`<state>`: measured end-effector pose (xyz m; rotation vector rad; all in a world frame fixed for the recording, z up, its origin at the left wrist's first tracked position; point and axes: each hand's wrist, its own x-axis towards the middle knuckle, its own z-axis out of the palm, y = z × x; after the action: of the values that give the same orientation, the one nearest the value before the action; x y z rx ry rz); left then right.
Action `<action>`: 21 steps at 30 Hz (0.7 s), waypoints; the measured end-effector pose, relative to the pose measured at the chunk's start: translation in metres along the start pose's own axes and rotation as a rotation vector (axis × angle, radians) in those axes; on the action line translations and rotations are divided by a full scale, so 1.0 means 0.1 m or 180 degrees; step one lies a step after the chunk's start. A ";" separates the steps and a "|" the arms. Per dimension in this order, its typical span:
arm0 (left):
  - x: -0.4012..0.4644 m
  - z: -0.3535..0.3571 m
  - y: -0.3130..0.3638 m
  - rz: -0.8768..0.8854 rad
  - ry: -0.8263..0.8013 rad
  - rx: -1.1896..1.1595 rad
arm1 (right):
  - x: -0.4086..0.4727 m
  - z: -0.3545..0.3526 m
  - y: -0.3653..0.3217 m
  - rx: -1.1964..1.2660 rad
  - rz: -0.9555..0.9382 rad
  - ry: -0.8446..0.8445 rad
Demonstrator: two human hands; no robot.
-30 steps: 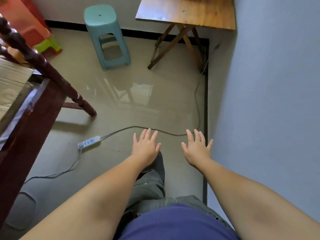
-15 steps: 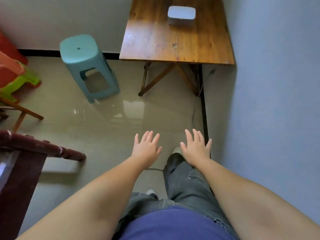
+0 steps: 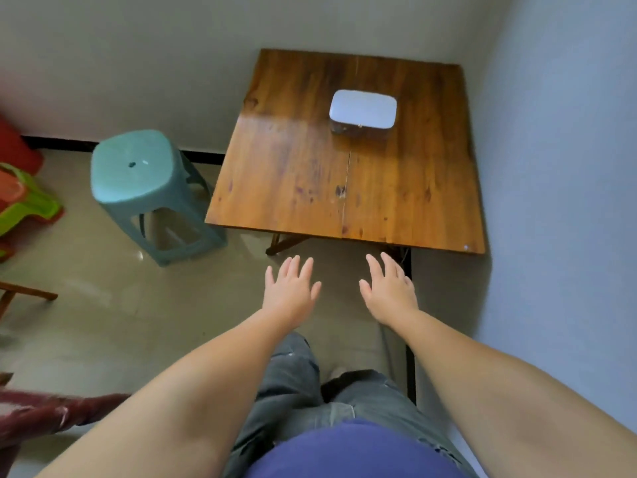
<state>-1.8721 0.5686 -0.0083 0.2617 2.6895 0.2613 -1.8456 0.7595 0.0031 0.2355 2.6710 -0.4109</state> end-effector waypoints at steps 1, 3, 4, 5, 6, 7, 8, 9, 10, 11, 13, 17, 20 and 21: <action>0.22 -0.08 0.02 -0.0002 -0.0040 -0.0036 | 0.21 -0.09 -0.01 -0.0015 -0.0027 -0.0010; 0.70 -0.21 0.04 -0.0002 -0.0042 -0.0173 | 0.64 -0.24 0.00 -0.0066 -0.0018 -0.0009; 0.96 -0.29 0.04 0.0030 -0.0043 -0.0253 | 0.88 -0.33 0.03 -0.0059 0.0029 -0.0006; 1.18 -0.37 0.05 0.0076 -0.0016 -0.0310 | 1.09 -0.42 0.05 -0.0047 0.0087 0.0014; 1.45 -0.47 0.06 0.0122 0.0019 -0.0360 | 1.35 -0.53 0.07 -0.0032 0.0149 0.0051; 1.73 -0.57 0.07 0.0156 0.0023 -0.0420 | 1.61 -0.64 0.08 -0.0029 0.0210 0.0063; 2.00 -0.68 0.07 0.0177 0.0010 -0.0496 | 1.86 -0.75 0.09 -0.0017 0.0278 0.0078; 2.26 -0.79 0.08 0.0180 -0.0016 -0.0583 | 2.10 -0.85 0.08 0.0012 0.0352 0.0100; 2.47 -0.88 0.08 0.0175 -0.0040 -0.0666 | 2.28 -0.94 0.07 0.0038 0.0410 0.0131; 2.72 -0.99 0.09 0.0183 -0.0065 -0.0745 | 2.50 -1.03 0.03 0.0079 0.0452 0.0182; 3.19 -1.19 0.11 0.0129 -0.0108 -0.0940 | 2.92 -1.20 -0.07 0.0150 0.0458 0.0287; 3.92 -1.40 0.23 -0.0229 -0.0173 -0.1713 | 3.66 -1.36 -0.23 -0.0195 0.0120 0.0491; 4.31 -1.48 0.32 -0.0553 -0.0160 -0.2578 | 4.09 -1.36 -0.20 -0.0662 -0.0226 0.0534; 4.40 -1.50 0.34 -0.0595 -0.0191 -0.2921 | 4.21 -1.35 -0.16 -0.0792 -0.0348 0.0525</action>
<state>-2.3243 0.6779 -0.0397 -0.2539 2.2248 1.3233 -2.2775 0.8300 -0.0587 0.0497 2.8718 -0.0916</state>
